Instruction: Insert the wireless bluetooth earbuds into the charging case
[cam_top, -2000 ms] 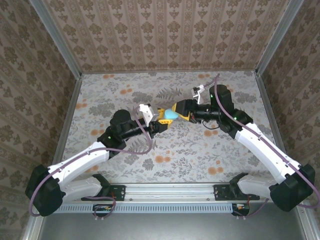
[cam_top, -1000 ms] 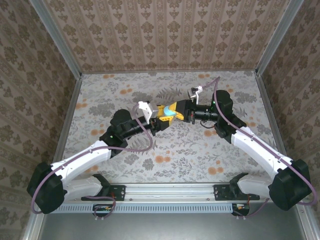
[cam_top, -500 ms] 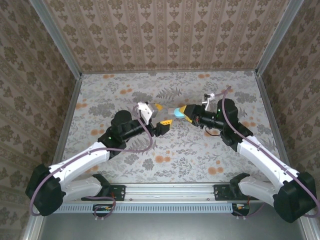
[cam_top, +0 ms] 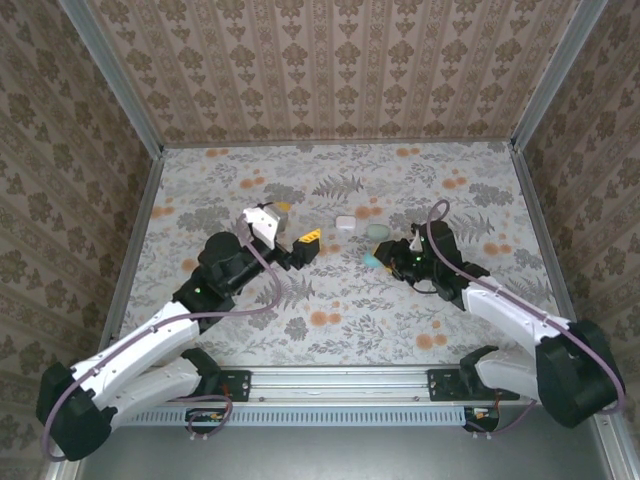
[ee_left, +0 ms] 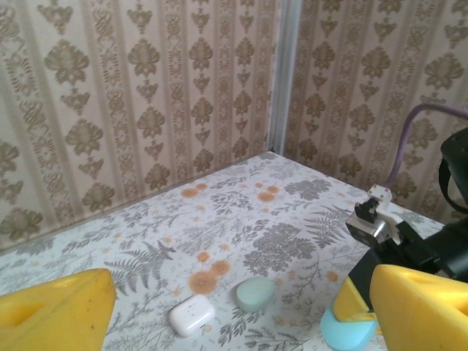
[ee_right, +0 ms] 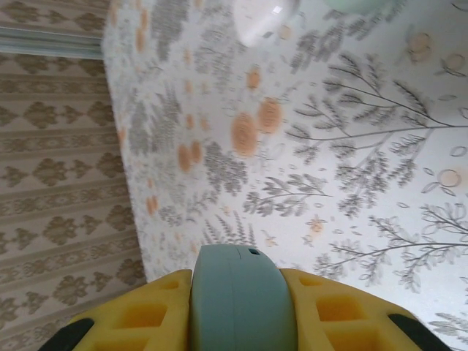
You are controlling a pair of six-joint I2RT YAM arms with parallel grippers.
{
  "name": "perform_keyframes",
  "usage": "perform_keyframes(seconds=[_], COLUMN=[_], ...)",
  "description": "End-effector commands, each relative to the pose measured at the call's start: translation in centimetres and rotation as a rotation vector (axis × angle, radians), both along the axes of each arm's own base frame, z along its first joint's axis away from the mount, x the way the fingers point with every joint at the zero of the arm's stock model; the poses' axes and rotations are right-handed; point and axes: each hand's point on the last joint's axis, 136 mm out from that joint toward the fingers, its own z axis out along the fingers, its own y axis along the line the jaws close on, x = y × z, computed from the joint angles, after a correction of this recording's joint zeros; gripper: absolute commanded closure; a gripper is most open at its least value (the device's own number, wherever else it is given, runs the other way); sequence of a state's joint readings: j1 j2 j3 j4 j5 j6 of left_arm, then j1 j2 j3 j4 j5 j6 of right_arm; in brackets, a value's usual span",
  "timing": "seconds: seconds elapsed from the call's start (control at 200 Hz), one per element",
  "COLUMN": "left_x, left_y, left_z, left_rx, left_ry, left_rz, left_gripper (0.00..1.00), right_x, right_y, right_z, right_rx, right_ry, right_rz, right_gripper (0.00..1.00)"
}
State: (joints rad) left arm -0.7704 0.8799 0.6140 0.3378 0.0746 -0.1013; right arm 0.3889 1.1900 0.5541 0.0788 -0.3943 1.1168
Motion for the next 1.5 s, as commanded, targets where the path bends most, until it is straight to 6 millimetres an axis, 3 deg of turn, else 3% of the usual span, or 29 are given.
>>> perform_keyframes(seconds=[0.0, 0.12, 0.235, 0.465, 0.695, 0.89, 1.06, 1.16, 1.22, 1.32, 1.415, 1.495], left_x=[0.5, 0.4, 0.5, 0.7, 0.7, 1.0, 1.2, 1.2, 1.3, 1.7, 2.5, 3.6], left_y=[1.3, 1.8, 2.3, 2.8, 3.0, 3.0, 2.8, 2.9, 3.1, 3.6, 4.7, 6.2], left_z=[-1.2, -1.2, -1.5, -2.1, -1.8, -1.9, -1.9, -2.1, -2.3, -2.6, -3.5, -5.1], left_rx=[-0.013, -0.012, 0.012, 0.015, 0.020, 0.016, 0.018, 0.027, 0.035, 0.052, 0.088, 0.135], left_ry=[0.057, 0.067, 0.087, 0.103, 0.107, 0.113, 0.121, 0.121, 0.120, 0.121, 0.126, 0.148], left_rz=[0.065, 0.075, 0.095, 0.116, 0.121, 0.127, 0.127, 0.131, 0.140, 0.167, 0.223, 0.293], left_gripper=[0.08, 0.08, 0.07, 0.06, 0.05, 0.05, 0.05, 0.04, 0.04, 0.02, 0.00, 0.00], right_x=[0.9, 2.0, 3.1, 5.4, 5.7, 4.1, 3.1, 2.7, 2.6, 2.4, 2.6, 2.5], right_y=[1.0, 2.5, 3.7, 6.2, 5.6, 4.2, 2.1, 0.1, -1.4, -4.7, -8.9, -12.6], right_z=[-0.6, -1.6, -4.2, -7.0, -10.3, -11.8, -11.0, -9.9, -8.9, -5.8, -0.9, 2.6], right_rx=[0.004, 0.018, -0.012, 0.020, -0.046, -0.132, -0.249, -0.352, -0.423, -0.568, -0.749, -0.903], right_ry=[-0.027, -0.012, 0.038, 0.050, 0.075, 0.111, 0.108, 0.099, 0.081, 0.011, -0.152, -0.293], right_rz=[0.041, 0.081, 0.106, 0.157, 0.138, 0.146, 0.136, 0.110, 0.082, 0.017, -0.090, -0.193], right_gripper=[0.76, 0.76, 0.77, 0.77, 0.74, 0.61, 0.40, 0.30, 0.19, 0.17, 0.16, 0.09])
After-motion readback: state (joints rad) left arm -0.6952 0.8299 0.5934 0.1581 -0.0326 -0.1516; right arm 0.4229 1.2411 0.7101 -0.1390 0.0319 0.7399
